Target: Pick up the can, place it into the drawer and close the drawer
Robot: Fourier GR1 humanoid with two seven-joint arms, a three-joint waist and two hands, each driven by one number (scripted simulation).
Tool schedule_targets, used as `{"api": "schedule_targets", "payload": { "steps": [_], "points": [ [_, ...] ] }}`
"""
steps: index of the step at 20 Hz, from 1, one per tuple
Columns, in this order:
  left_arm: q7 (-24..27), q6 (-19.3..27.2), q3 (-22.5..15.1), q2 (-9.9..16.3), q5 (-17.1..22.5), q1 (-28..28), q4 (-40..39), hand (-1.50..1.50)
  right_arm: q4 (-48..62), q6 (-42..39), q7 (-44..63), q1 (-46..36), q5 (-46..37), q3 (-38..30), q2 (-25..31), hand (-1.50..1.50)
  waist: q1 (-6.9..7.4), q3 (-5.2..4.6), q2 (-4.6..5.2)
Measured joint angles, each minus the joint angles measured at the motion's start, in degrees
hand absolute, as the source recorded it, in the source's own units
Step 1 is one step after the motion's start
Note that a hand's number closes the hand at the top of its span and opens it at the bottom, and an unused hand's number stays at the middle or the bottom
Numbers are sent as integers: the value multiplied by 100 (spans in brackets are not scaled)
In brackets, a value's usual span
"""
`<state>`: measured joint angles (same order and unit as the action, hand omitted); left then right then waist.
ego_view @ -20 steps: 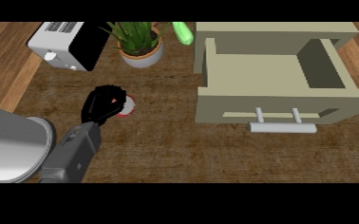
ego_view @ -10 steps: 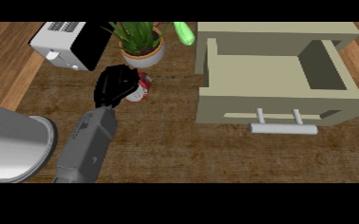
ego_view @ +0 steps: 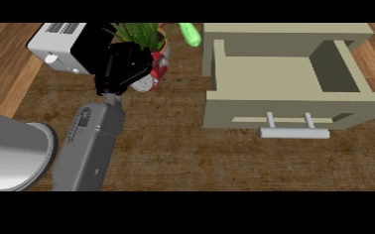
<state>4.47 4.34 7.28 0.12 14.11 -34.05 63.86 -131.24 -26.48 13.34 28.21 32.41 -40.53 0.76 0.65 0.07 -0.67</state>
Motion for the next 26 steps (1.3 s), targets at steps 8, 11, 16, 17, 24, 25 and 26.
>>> {"api": "schedule_targets", "payload": {
  "steps": [8,11,16,17,24,25,26],
  "points": [
    [-1086,1146,-760,-5,-76,-307,1179,150,64,-136,8,-65,56,-27,26,-150,-96,-4,43],
    [-1236,1420,-881,-9,-77,-655,1070,150,61,-83,92,-195,-8,-2,21,-150,-113,-6,55],
    [-1525,1982,-1136,-11,-43,-1406,776,150,23,-43,178,-299,-7,-1,9,-150,-145,-5,64],
    [-1567,2058,-1135,-11,-43,-1595,647,150,35,-64,173,-321,-7,-5,7,-150,-151,-6,67],
    [-1272,2572,-1439,-12,311,-2484,-279,150,108,-37,151,-523,-262,157,-41,-150,-194,-4,80],
    [-1235,2595,-1445,-12,362,-2613,-403,150,41,-8,183,-512,-260,181,-48,-150,-199,-4,80],
    [-1252,2680,-1490,-12,430,-2759,-504,150,49,36,242,-558,-226,156,2,-150,-203,-5,80]
  ]
}}
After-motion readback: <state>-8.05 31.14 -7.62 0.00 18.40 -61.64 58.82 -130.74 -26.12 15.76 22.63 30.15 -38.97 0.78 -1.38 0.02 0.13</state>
